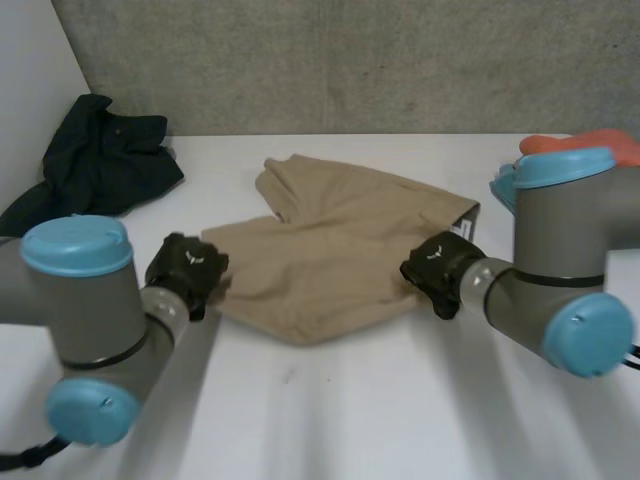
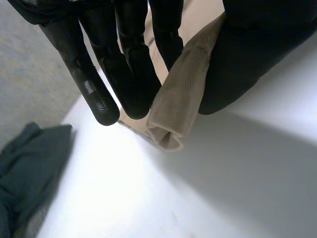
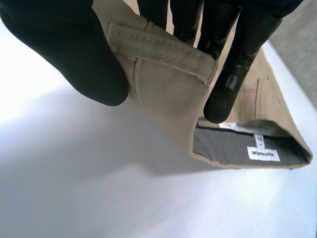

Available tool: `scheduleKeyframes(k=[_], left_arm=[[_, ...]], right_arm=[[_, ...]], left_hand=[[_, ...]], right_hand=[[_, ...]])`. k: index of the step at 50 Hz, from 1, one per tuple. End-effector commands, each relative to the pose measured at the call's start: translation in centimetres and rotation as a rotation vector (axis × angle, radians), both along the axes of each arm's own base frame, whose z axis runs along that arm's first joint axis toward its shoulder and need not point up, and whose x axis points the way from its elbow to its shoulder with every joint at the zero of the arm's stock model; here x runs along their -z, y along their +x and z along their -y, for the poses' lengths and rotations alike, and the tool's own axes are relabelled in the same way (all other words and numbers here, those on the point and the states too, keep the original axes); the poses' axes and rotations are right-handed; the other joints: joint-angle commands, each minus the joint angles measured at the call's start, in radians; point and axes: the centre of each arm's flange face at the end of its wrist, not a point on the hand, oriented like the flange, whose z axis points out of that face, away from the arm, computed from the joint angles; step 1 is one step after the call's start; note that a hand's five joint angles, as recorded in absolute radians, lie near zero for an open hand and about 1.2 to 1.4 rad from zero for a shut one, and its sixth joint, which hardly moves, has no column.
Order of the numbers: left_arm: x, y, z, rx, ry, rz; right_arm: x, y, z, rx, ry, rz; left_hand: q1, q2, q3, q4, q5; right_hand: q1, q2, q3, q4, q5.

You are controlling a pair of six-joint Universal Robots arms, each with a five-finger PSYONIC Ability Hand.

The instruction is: Fold the laundry.

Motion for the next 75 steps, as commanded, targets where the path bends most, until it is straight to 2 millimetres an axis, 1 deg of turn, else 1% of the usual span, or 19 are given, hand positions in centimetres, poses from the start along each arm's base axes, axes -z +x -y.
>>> scheduleKeyframes(k=[1, 8, 10, 11, 14, 17, 21, 24, 30, 38, 46, 56, 57, 58, 59, 60, 61, 67, 75], left_arm=[[-0.4, 2.0, -4.7, 0.013, 0.108, 0.061], [0.2, 3.8, -11.2, 0.054, 0.246, 0.176], [0.3, 4.3, -12.7, 0.069, 0.277, 0.214], [0.1, 4.8, -14.4, 0.105, 0.294, 0.255], [-0.8, 5.2, -16.0, 0.162, 0.273, 0.307], [-1.8, 5.4, -16.5, 0.233, 0.186, 0.382], [-2.4, 4.2, -14.4, 0.266, 0.080, 0.445], [-2.3, 2.2, -11.3, 0.260, -0.001, 0.433], [-2.6, -2.7, -4.2, 0.219, -0.190, 0.329], [-3.2, -8.6, 3.7, 0.170, -0.484, 0.172], [-1.1, -11.9, 8.2, 0.159, -0.572, 0.118], [2.9, -13.6, 9.6, 0.244, -0.568, 0.109], [3.0, -13.7, 9.5, 0.249, -0.567, 0.108], [3.3, -13.8, 9.4, 0.255, -0.566, 0.110], [3.4, -13.8, 9.4, 0.257, -0.566, 0.109], [3.4, -13.8, 9.5, 0.257, -0.567, 0.108], [3.3, -13.9, 9.5, 0.259, -0.572, 0.106], [1.7, -14.2, 8.9, 0.250, -0.610, 0.077], [-2.4, -12.4, 7.2, 0.207, -0.598, 0.025]], right_arm=[[-1.2, -2.1, -4.4, -0.048, 0.109, -0.060], [-1.5, -5.5, -8.1, -0.104, 0.238, -0.183], [-1.5, -6.3, -9.9, -0.146, 0.295, -0.221], [-1.5, -6.5, -10.5, -0.158, 0.312, -0.233], [-2.2, -7.2, -12.6, -0.206, 0.359, -0.252], [-3.1, -7.9, -12.9, -0.208, 0.371, -0.236], [-3.8, -7.8, -11.7, -0.187, 0.349, -0.176], [-3.9, -7.4, -10.5, -0.166, 0.319, -0.135], [-2.9, -6.1, -5.4, -0.001, 0.194, -0.008], [-2.3, -6.7, -0.8, 0.165, -0.006, -0.057], [0.4, -6.5, 2.0, 0.215, -0.043, -0.081], [2.3, -5.7, 5.7, 0.236, -0.179, -0.031], [2.3, -5.6, 6.0, 0.237, -0.193, -0.025], [2.2, -5.6, 6.2, 0.240, -0.208, -0.021], [2.2, -5.5, 6.5, 0.243, -0.221, -0.017], [2.0, -5.5, 6.8, 0.254, -0.246, -0.010], [1.8, -5.7, 7.0, 0.267, -0.255, -0.009], [-0.1, -6.0, 7.6, 0.324, -0.331, 0.033], [-5.5, -7.8, 5.3, 0.370, -0.391, 0.179]], left_hand=[[0.242, 0.200, 0.204, 0.193, 0.255], [0.242, 0.200, 0.204, 0.193, 0.255], [0.242, 0.200, 0.204, 0.193, 0.255], [0.242, 0.200, 0.204, 0.193, 0.255], [0.242, 0.200, 0.204, 0.193, 0.255], [0.242, 0.200, 0.204, 0.193, 0.255], [0.242, 0.200, 0.204, 0.193, 0.255], [0.242, 0.200, 0.204, 0.193, 0.255], [0.242, 0.200, 0.204, 0.193, 0.255], [0.242, 0.200, 0.204, 0.193, 0.255], [0.242, 0.200, 0.204, 0.193, 0.255], [0.213, 0.171, 0.175, 0.165, 0.226], [-0.011, -0.053, -0.049, -0.059, 0.002], [-0.684, -0.727, -0.722, -0.733, -0.672], [-0.953, -0.995, -0.991, -1.001, -0.940], [-0.980, -1.022, -1.018, -1.028, -0.967], [-0.980, -1.022, -1.018, -1.028, -0.967], [-0.980, -1.022, -1.018, -1.028, -0.967], [-0.980, -1.022, -1.018, -1.028, -0.967]], right_hand=[[0.404, 0.220, 0.217, 0.204, 0.236], [0.404, 0.220, 0.217, 0.204, 0.236], [0.404, 0.220, 0.217, 0.204, 0.236], [0.404, 0.220, 0.217, 0.204, 0.236], [0.404, 0.220, 0.217, 0.204, 0.236], [0.404, 0.220, 0.217, 0.204, 0.236], [0.404, 0.220, 0.217, 0.204, 0.236], [0.404, 0.220, 0.217, 0.204, 0.236], [0.404, 0.220, 0.217, 0.204, 0.236], [0.404, 0.220, 0.217, 0.204, 0.236], [0.404, 0.220, 0.217, 0.204, 0.236], [0.404, 0.220, 0.217, 0.204, 0.236], [0.404, 0.220, 0.217, 0.204, 0.236], [0.236, 0.053, 0.050, 0.036, 0.068], [-0.085, -0.269, -0.272, -0.285, -0.253], [-0.725, -0.908, -0.911, -0.925, -0.893], [-0.818, -1.001, -1.004, -1.018, -0.986], [-0.818, -1.001, -1.004, -1.018, -0.986], [-0.818, -1.001, -1.004, -1.018, -0.986]])
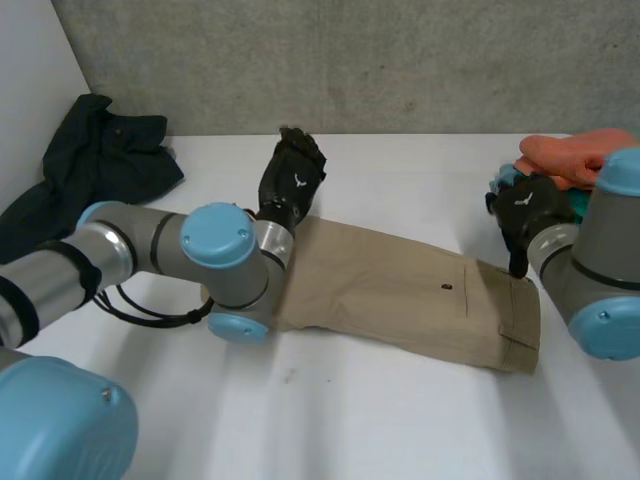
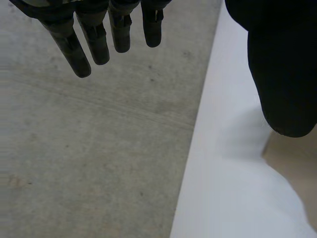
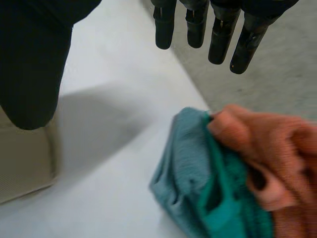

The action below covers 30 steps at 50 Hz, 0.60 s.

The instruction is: Fold the laundry.

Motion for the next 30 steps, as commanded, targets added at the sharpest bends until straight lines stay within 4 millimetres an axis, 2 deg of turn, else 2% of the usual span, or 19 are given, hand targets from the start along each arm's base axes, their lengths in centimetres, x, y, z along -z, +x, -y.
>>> scheduleKeyframes(k=[1, 7, 8, 12, 16, 22, 25, 30], left_arm=[[-3.7, 1.8, -1.7, -0.027, 0.027, -0.059], [-4.8, 3.9, -4.4, -0.019, 0.158, -0.170], [-4.8, 4.2, -4.9, -0.018, 0.184, -0.188], [-4.5, 5.5, -6.9, -0.018, 0.323, -0.252], [-3.9, 6.6, -8.5, -0.033, 0.453, -0.289], [-2.6, 8.0, -10.1, -0.076, 0.592, -0.317], [-2.4, 8.4, -10.5, -0.096, 0.608, -0.319], [-2.2, 8.7, -10.5, -0.107, 0.612, -0.317]], right_arm=[[-4.6, -1.8, -2.5, 0.015, -0.046, 0.129], [-4.1, -2.7, -5.8, -0.028, 0.165, 0.237], [-3.5, -3.2, -6.5, -0.016, 0.247, 0.275], [-1.8, -4.1, -8.2, 0.005, 0.398, 0.370], [0.0, -4.3, -9.4, -0.005, 0.442, 0.408], [1.7, -4.7, -9.6, -0.001, 0.413, 0.431], [2.5, -4.7, -9.8, 0.000, 0.408, 0.426], [4.1, -4.7, -8.9, 0.006, 0.401, 0.420]], left_hand=[[-0.014, -0.028, -0.038, -0.030, -0.049], [-0.014, -0.028, -0.038, -0.030, -0.049], [-0.014, -0.028, -0.038, -0.030, -0.049], [-0.010, -0.024, -0.034, -0.026, -0.045], [-0.001, -0.015, -0.025, -0.018, -0.036], [0.008, -0.006, -0.016, -0.009, -0.027], [0.008, -0.006, -0.016, -0.009, -0.027], [0.008, -0.006, -0.016, -0.009, -0.027]], right_hand=[[-0.026, -0.046, -0.038, -0.059, -0.068], [-0.026, -0.046, -0.038, -0.059, -0.068], [-0.026, -0.046, -0.038, -0.059, -0.068], [-0.026, -0.046, -0.038, -0.059, -0.068], [-0.026, -0.046, -0.038, -0.059, -0.068], [0.040, 0.020, 0.028, 0.007, -0.002], [0.078, 0.058, 0.066, 0.045, 0.036], [0.354, 0.334, 0.342, 0.321, 0.312]])
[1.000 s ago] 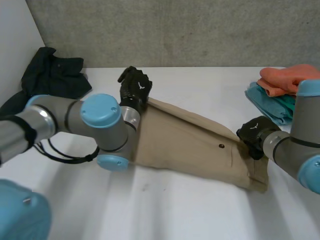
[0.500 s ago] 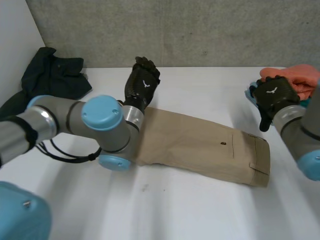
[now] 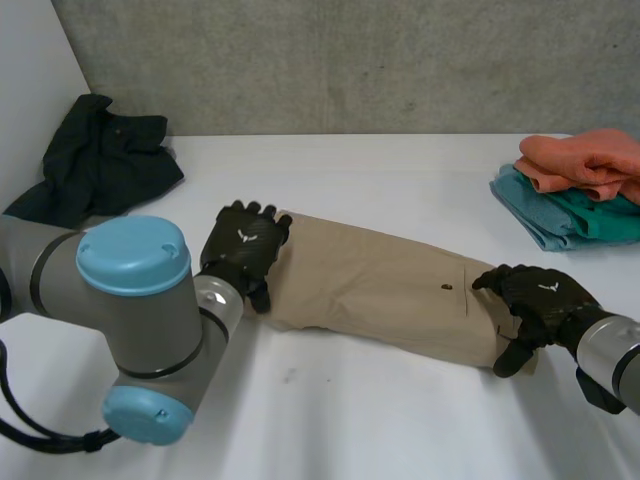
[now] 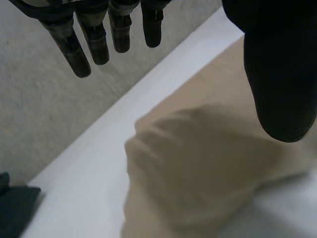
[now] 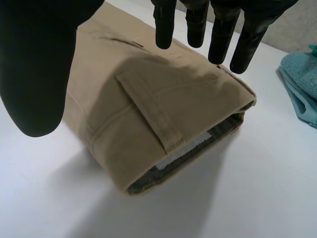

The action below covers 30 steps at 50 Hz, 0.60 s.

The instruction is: Fold the laundry.

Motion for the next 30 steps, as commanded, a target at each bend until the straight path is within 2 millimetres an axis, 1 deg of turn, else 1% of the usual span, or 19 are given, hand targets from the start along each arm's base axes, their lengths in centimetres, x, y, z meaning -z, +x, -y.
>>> scheduleKeyframes(k=[1, 4, 5, 12, 15, 16, 17, 20, 21, 23, 25, 27, 30], left_arm=[[0.6, 0.7, -0.3, -0.027, 0.026, 0.009], [0.8, 1.0, -0.1, -0.036, 0.032, 0.011], [0.8, 1.1, -0.1, -0.038, 0.035, 0.013], [1.2, 1.4, -0.3, -0.044, 0.044, 0.021], [0.9, 1.6, -0.5, -0.047, 0.040, 0.019], [0.7, 1.7, -0.6, -0.047, 0.039, 0.018], [0.5, 1.8, -0.7, -0.048, 0.035, 0.015], [0.1, 2.2, -1.1, -0.052, 0.031, 0.012], [-0.1, 2.3, -1.2, -0.053, 0.029, 0.011], [-0.4, 2.9, -1.1, -0.068, 0.026, 0.009], [-0.6, 3.4, -1.2, -0.078, 0.025, 0.007], [-0.8, 3.8, -1.4, -0.082, 0.026, 0.006], [-0.9, 4.1, -1.6, -0.085, 0.025, 0.005]], right_arm=[[2.8, -0.1, 1.0, 0.006, -0.026, -0.019], [3.2, -0.2, 1.3, 0.009, -0.027, -0.022], [3.3, -0.3, 1.5, 0.013, -0.029, -0.027], [3.0, -1.1, 1.7, 0.018, -0.040, -0.061], [1.9, -1.5, 1.5, -0.014, -0.098, -0.146], [1.4, -2.0, 1.5, -0.014, -0.118, -0.176], [0.6, -3.3, 1.8, -0.001, -0.144, -0.246], [-0.4, -5.8, 2.3, 0.023, -0.163, -0.369], [-0.9, -7.3, 2.6, 0.026, -0.172, -0.463], [-1.2, -8.4, 2.8, 0.005, -0.178, -0.562], [-1.8, -9.0, 2.8, -0.043, -0.193, -0.662], [-2.3, -8.9, 3.0, -0.068, -0.225, -0.710], [-3.6, -6.9, 3.0, -0.132, -0.306, -0.718]], left_hand=[[0.008, -0.006, -0.016, -0.009, -0.027], [0.008, -0.006, -0.016, -0.009, -0.027], [0.008, -0.006, -0.016, -0.009, -0.027], [0.002, -0.012, -0.022, -0.015, -0.033], [0.002, -0.012, -0.022, -0.015, -0.033], [0.002, -0.012, -0.022, -0.015, -0.033], [0.002, -0.012, -0.022, -0.015, -0.033], [-0.001, -0.015, -0.025, -0.018, -0.036], [-0.001, -0.015, -0.025, -0.018, -0.036], [-0.004, -0.018, -0.028, -0.020, -0.039], [-0.004, -0.018, -0.028, -0.020, -0.039], [-0.004, -0.018, -0.028, -0.020, -0.039], [-0.007, -0.021, -0.031, -0.023, -0.042]], right_hand=[[0.506, 0.486, 0.492, 0.473, 0.466], [0.811, 0.791, 0.797, 0.779, 0.772], [1.182, 1.162, 1.168, 1.149, 1.142], [1.193, 1.173, 1.179, 1.160, 1.154], [1.193, 1.173, 1.179, 1.160, 1.154], [1.193, 1.173, 1.179, 1.160, 1.154], [1.193, 1.173, 1.179, 1.160, 1.154], [1.193, 1.173, 1.179, 1.160, 1.154], [1.193, 1.173, 1.179, 1.160, 1.154], [1.193, 1.173, 1.179, 1.160, 1.154], [1.193, 1.173, 1.179, 1.160, 1.154], [1.193, 1.173, 1.179, 1.160, 1.154], [1.193, 1.173, 1.179, 1.160, 1.154]])
